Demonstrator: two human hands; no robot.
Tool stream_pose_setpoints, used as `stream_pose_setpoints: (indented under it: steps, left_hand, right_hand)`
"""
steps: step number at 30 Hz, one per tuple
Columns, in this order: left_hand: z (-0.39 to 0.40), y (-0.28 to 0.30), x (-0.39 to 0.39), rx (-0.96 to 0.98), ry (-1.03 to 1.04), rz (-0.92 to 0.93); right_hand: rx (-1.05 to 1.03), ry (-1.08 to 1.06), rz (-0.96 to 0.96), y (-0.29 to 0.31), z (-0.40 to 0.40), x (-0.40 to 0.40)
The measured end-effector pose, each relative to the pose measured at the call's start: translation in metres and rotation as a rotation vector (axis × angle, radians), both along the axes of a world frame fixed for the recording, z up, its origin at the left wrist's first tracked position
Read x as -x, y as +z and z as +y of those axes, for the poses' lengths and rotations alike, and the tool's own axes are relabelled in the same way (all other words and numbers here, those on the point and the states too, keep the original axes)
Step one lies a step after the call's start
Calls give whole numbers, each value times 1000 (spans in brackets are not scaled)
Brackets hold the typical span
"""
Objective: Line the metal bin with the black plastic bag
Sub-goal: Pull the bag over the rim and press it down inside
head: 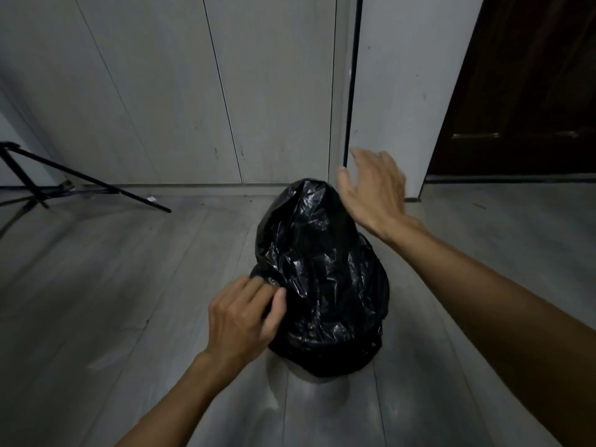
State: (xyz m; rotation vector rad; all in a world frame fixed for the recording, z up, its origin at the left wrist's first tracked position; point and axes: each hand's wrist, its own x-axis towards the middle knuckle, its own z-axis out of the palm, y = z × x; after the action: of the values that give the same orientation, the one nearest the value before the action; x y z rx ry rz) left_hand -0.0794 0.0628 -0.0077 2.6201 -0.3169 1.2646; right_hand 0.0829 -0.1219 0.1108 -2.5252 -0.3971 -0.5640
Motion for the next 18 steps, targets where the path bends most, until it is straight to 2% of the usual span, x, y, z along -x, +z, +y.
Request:
stream_pose_setpoints:
  steps: [2, 4, 6, 9, 12, 18]
  left_hand:
    - [-5, 12, -14, 59, 91, 133]
    - [-10, 13, -23, 69, 175, 422]
    - [-13, 3, -26, -14, 168, 649]
    - [-11, -16, -20, -172, 35, 753]
    - [2, -23, -12, -182, -35, 732]
    - [17, -29, -4, 71, -156, 395]
  right_hand:
    - [-200, 100, 180, 19, 35, -8]
    - [-297, 190, 306, 32, 65, -15]
    - [-87, 241, 312, 33, 81, -19]
    - [442, 291, 262, 10, 81, -21]
    - [650, 389, 274, -24, 65, -12]
    - [771, 445, 364, -83, 17, 25]
